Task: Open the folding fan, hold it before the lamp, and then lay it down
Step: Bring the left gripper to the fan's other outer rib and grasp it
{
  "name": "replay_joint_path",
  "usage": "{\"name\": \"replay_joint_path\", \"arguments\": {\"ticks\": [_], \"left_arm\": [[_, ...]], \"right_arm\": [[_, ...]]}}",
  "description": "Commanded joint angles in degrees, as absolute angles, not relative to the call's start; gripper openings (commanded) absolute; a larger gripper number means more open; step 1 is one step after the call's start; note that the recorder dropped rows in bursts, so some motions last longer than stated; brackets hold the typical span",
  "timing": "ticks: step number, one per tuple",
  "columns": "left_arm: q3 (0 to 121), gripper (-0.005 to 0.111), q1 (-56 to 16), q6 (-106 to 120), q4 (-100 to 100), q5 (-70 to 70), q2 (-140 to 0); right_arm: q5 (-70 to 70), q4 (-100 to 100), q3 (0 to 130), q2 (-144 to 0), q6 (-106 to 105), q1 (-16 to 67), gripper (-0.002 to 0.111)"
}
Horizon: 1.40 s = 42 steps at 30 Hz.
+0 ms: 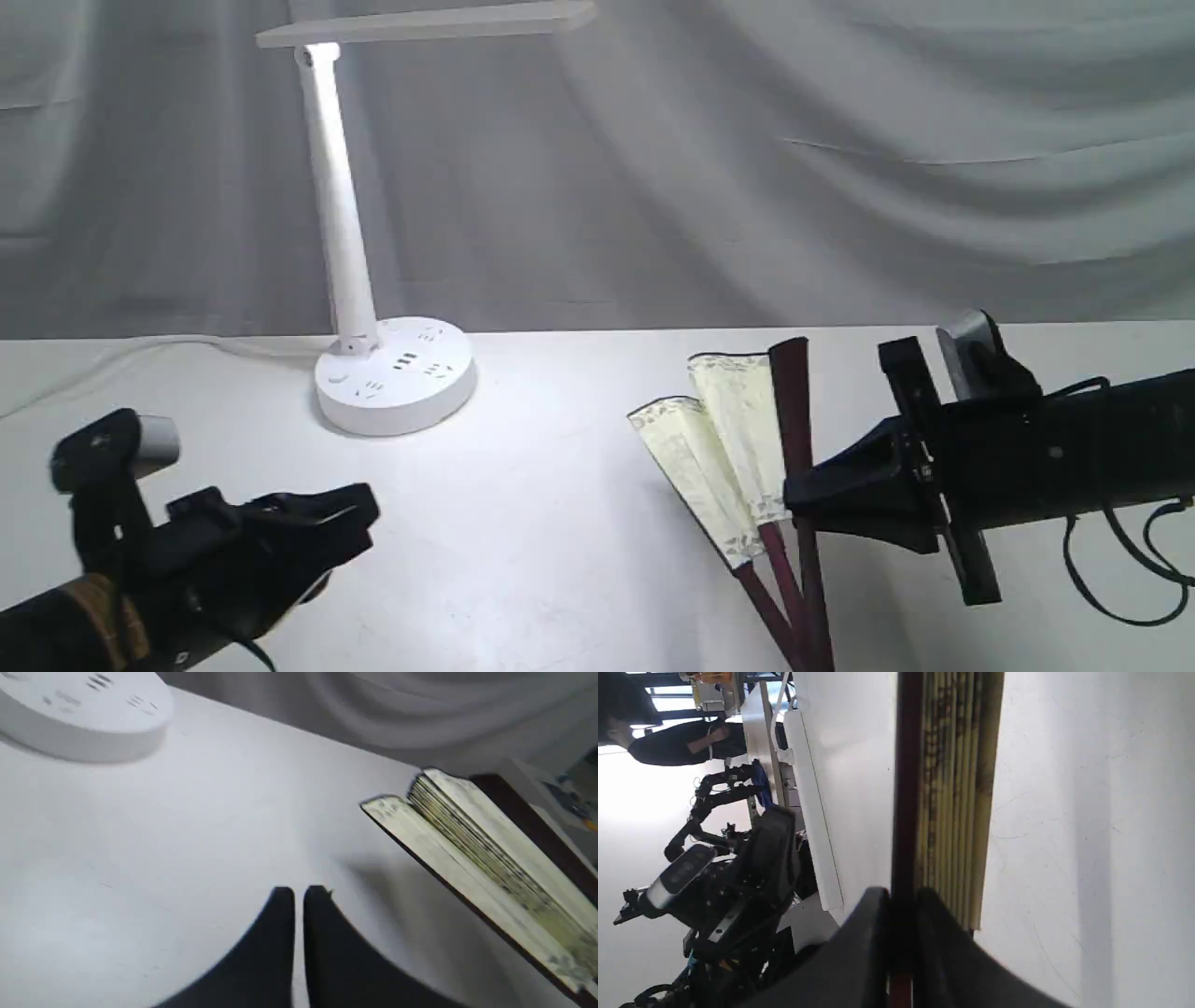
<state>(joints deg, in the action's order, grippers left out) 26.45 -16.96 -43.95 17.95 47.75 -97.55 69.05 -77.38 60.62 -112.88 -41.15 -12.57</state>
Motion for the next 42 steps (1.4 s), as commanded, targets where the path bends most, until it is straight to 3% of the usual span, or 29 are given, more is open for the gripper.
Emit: {"name": "replay_joint_path", "arguments": {"ticks": [1, 7, 12, 24, 42], "left_arm": [[30.74, 0.011, -17.39, -57.96, 27.40, 50.10, -102.05], [36.03, 0.028, -17.39, -74.29, 33.44, 56.21, -109.06], [38.38, 0.034, -17.39, -82.90, 33.66, 60.96, -113.59], [46.68, 0.035, -17.69, -96.75, 38.78, 67.52, -123.13], [61.63, 0.035, -25.21, -108.09, 37.86, 68.95, -133.96]], "right_arm": [[69.96, -78.62, 60.48, -112.23, -41.93, -12.58, 0.000], [69.96, -78.77, 60.48, -112.23, -41.93, -12.58, 0.000], [69.96, -79.70, 60.48, -112.23, -42.17, -12.58, 0.000], [69.96, -79.84, 60.48, -112.23, -42.23, -12.58, 0.000], [69.96, -80.24, 60.48, -112.23, -42.21, -12.58, 0.000]]}}
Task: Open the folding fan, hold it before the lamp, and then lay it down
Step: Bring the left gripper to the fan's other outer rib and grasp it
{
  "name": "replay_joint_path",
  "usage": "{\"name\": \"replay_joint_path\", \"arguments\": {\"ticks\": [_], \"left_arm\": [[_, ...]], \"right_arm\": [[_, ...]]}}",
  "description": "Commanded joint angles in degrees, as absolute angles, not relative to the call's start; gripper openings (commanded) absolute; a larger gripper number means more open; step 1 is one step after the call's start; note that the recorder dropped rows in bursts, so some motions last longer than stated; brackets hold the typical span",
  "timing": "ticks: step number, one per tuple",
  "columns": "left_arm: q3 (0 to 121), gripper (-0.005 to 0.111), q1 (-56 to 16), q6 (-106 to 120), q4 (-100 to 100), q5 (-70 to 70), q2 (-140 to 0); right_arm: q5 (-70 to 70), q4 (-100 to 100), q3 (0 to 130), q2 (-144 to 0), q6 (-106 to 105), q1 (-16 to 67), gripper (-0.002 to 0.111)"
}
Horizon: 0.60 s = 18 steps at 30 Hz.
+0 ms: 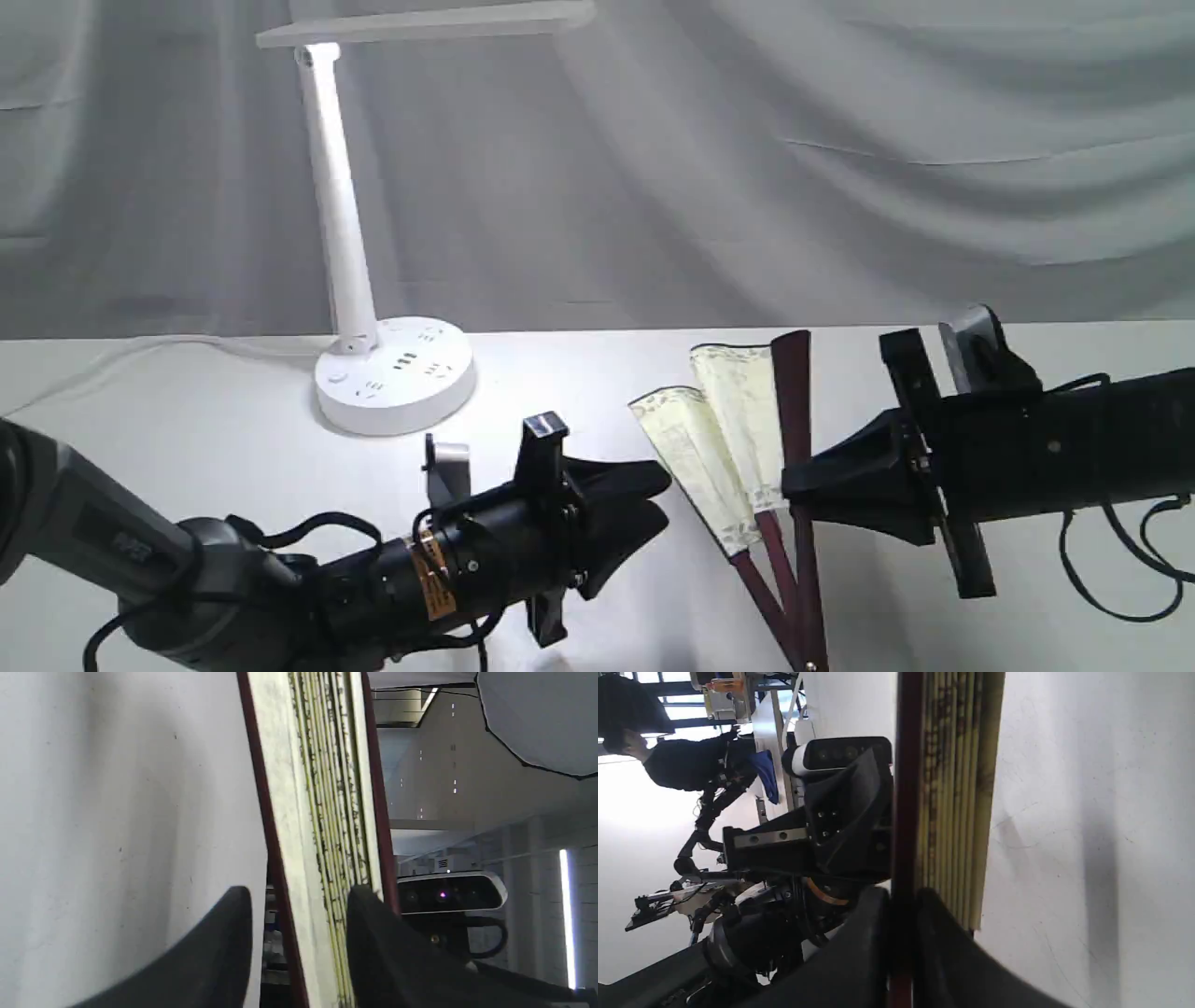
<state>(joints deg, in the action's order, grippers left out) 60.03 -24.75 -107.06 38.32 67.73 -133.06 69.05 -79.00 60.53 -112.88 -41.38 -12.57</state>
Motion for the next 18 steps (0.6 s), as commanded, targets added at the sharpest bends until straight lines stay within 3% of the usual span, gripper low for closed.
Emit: {"name": "replay_joint_path", "arguments": {"ticks": [1, 18], "left_arm": [[62.26, 0.035, -25.35, -108.32, 37.86, 69.09, -134.21], [65.78, 0.035, -28.89, -109.37, 30.42, 68.72, -136.61]], "right_arm": [[69.96, -80.52, 60.48, -112.23, -42.21, -12.58, 0.000], [69.96, -81.15, 60.48, -112.23, -43.58, -12.58, 0.000]]}}
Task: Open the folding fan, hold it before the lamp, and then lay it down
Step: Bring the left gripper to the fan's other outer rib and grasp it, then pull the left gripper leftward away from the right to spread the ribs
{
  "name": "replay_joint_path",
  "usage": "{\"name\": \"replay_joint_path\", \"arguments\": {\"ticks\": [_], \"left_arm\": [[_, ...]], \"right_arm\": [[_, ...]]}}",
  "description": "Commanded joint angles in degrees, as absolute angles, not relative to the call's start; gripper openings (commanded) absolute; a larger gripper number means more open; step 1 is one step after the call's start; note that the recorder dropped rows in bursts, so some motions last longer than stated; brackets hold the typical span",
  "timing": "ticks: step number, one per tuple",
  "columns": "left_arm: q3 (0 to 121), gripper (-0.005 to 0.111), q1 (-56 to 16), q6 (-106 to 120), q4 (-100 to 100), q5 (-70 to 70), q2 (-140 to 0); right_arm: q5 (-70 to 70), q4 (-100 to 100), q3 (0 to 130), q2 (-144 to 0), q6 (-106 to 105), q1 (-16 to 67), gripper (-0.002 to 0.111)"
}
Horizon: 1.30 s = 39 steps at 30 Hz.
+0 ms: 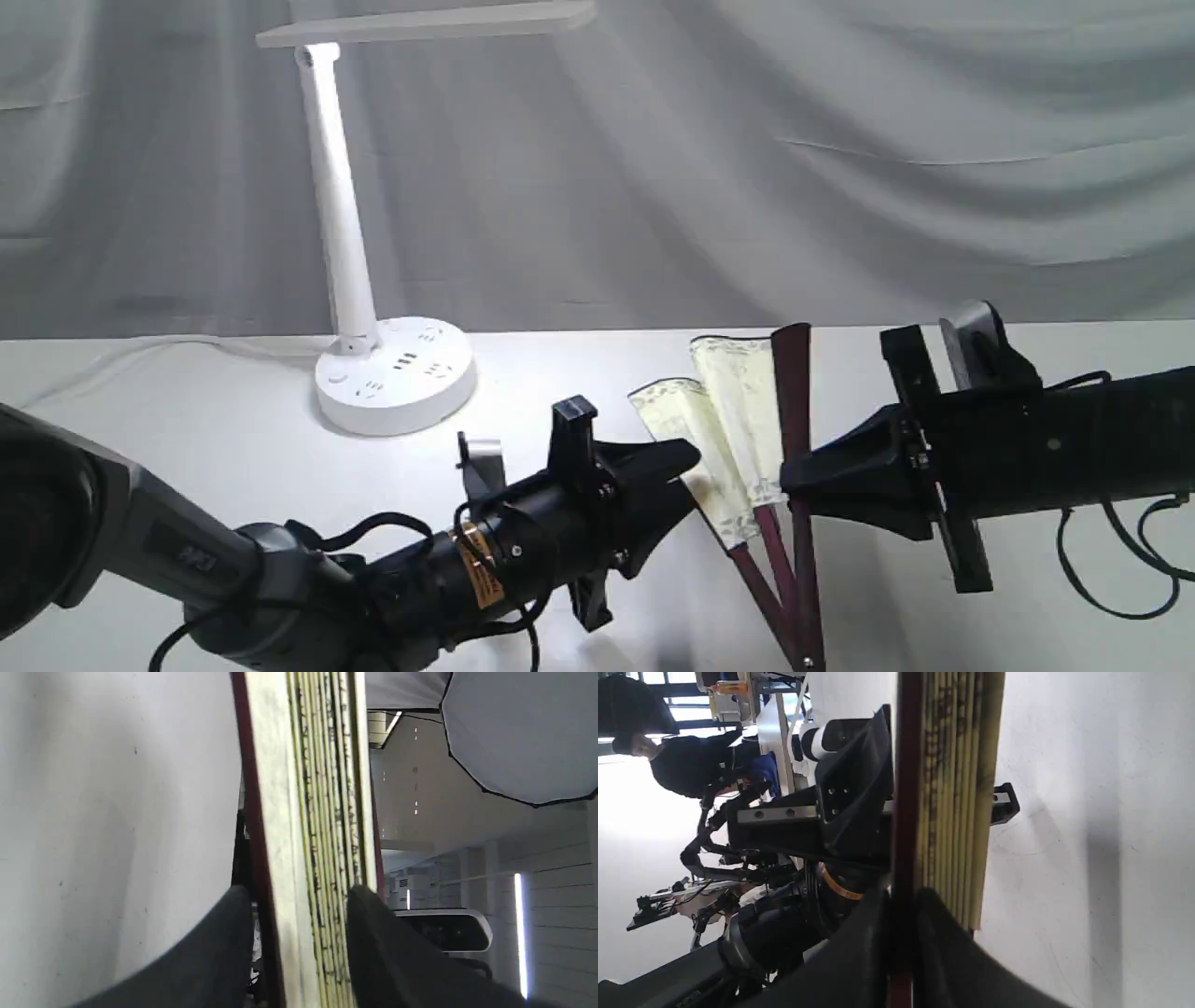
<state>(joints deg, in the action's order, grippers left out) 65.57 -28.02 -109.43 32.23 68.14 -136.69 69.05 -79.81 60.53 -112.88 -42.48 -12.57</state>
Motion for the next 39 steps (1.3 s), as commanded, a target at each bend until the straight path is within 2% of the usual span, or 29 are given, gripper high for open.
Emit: {"name": "replay_joint_path", "arguments": {"ticks": [1, 39], "left_arm": [[65.78, 0.035, -28.91, -109.37, 30.06, 68.72, -136.61], [69.17, 0.034, -30.24, -109.52, 29.67, 65.75, -136.70]], "right_arm": [[69.96, -81.15, 60.48, -112.23, -43.58, -12.58, 0.000], [69.96, -81.57, 60.48, -112.23, -43.61, -12.55, 0.000]]}}
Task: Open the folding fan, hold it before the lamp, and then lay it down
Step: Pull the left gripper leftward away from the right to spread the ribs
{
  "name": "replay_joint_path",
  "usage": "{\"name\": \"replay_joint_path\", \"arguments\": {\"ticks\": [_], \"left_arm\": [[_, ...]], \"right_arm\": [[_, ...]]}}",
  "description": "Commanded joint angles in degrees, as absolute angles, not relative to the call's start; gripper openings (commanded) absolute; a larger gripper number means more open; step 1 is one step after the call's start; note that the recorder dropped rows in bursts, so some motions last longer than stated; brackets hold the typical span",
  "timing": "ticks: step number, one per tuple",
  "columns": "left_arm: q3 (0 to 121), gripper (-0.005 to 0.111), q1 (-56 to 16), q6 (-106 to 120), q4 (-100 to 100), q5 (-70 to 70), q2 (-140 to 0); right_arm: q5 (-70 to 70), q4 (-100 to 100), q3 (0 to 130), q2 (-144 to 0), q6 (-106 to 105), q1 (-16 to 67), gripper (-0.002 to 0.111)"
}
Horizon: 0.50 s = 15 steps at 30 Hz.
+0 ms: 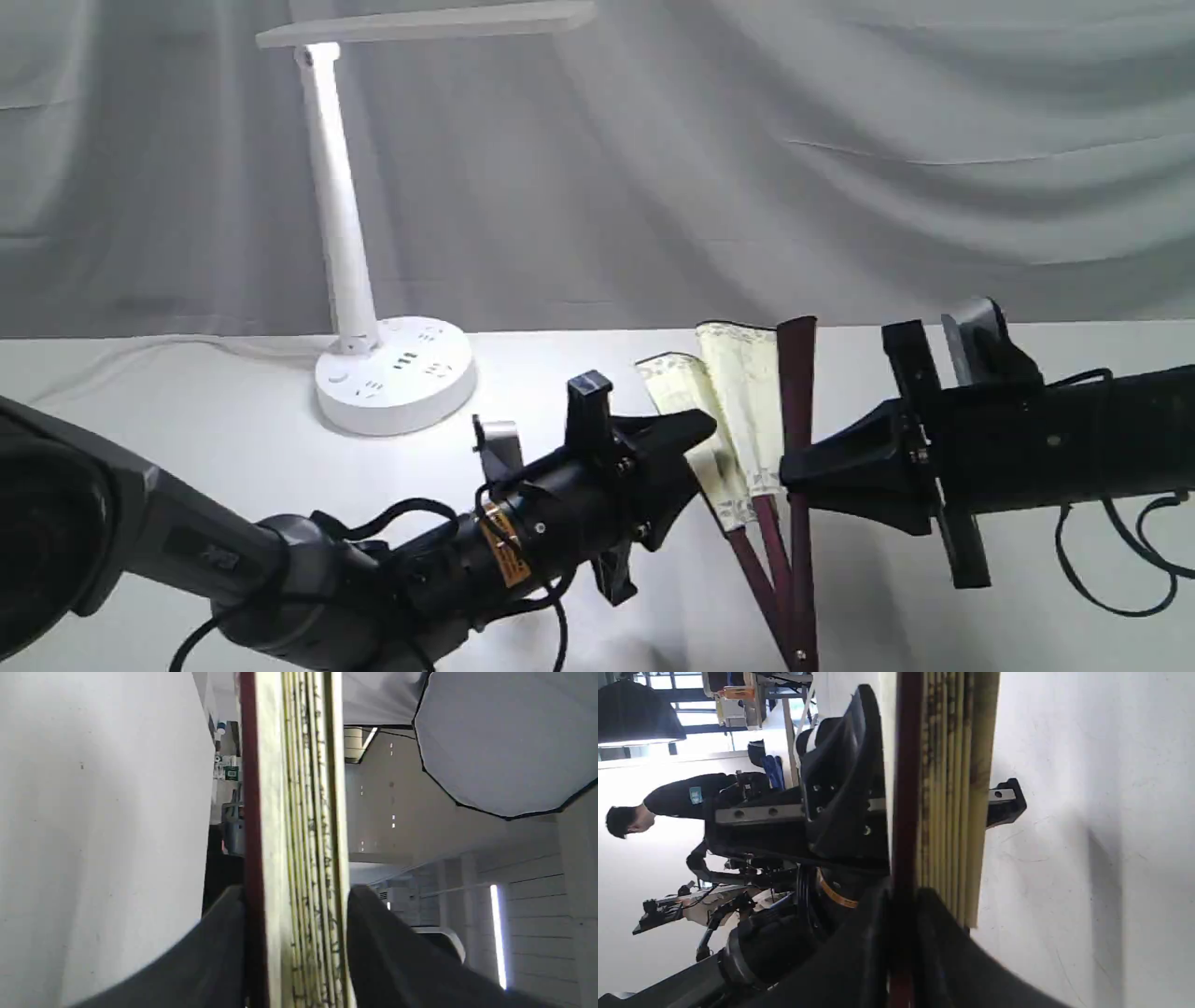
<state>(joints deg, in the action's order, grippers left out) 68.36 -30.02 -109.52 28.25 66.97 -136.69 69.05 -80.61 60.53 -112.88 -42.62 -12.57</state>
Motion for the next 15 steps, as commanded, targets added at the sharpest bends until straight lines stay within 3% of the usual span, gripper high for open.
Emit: {"name": "replay_joint_path", "arguments": {"ticks": [1, 9, 15], "left_arm": [[69.39, 0.034, -30.24, -109.52, 30.51, 65.19, -136.70], [69.52, 0.030, -30.24, -109.52, 30.85, 64.01, -136.70], [69.52, 0.004, -30.24, -109.62, 30.69, 64.01, -136.70]], "right_arm": [[69.96, -81.99, 60.48, -112.23, -43.61, -12.55, 0.000], [69.96, -82.35, 60.48, -112.23, -44.91, -12.55, 0.000], [69.96, -82.35, 60.48, -112.23, -44.91, -12.55, 0.000]]}}
